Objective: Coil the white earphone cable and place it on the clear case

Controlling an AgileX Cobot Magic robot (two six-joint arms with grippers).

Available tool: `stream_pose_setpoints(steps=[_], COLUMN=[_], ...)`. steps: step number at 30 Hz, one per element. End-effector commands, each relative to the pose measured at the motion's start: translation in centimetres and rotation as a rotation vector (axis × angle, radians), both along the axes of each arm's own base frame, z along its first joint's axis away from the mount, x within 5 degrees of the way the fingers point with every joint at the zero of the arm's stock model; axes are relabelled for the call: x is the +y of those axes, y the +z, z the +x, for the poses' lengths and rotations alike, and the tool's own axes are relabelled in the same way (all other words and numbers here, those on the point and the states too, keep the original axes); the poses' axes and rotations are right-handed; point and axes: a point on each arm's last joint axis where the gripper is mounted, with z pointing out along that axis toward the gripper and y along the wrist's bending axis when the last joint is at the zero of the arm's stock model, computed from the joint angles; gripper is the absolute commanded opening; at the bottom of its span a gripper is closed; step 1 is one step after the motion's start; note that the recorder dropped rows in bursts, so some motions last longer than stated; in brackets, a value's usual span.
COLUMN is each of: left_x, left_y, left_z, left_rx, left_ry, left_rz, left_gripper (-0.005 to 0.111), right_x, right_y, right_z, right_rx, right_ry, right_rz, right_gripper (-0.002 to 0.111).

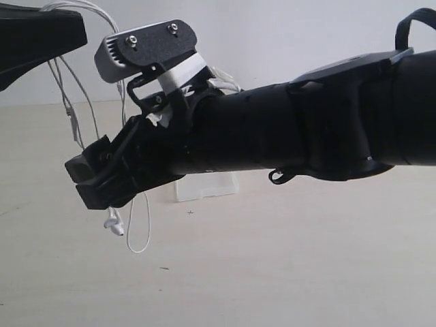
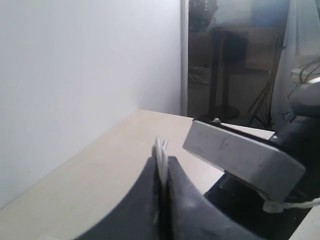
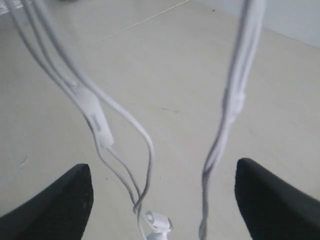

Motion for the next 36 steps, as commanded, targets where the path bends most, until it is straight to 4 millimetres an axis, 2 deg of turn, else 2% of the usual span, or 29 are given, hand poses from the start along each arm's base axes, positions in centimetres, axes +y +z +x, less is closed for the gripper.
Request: stream_pose_setpoints(steps=[1,14,20,28,36], left_x=[0.1,0.1,0.1,0.1,0.1], left_y=[0.4,0.4,0.4,0.4,0.4], left_z=[0.1,0.1,0.1,0.1,0.1], left_rx=[-0.011,-0.002,0.006,0.008,0.008], left_ry=[0.024,0.026,0.026,0.025,0.025], left_rz=[-0.011,-0.017,-0.022,-0.025,-0.025], left_gripper=[0.0,0.0,0.0,0.0,0.0], right_x=[-0.2,0.0,0.3,0.8,0.8], right_y=[1.0,1.0,0.6,-0.6,-0.5], right_z=[-0.1,-0.3,-0.4,-0.2,-0.3], right_rx=[0.012,0.079,0.102,0.13,0.137], right_ry=[-0.026,-0.032,-0.003,0.016,0.014], right_rz=[0.034,0.069,0.073,0.056,0.06], right_gripper=[0.075,0.071,0.057,0.058,0.054])
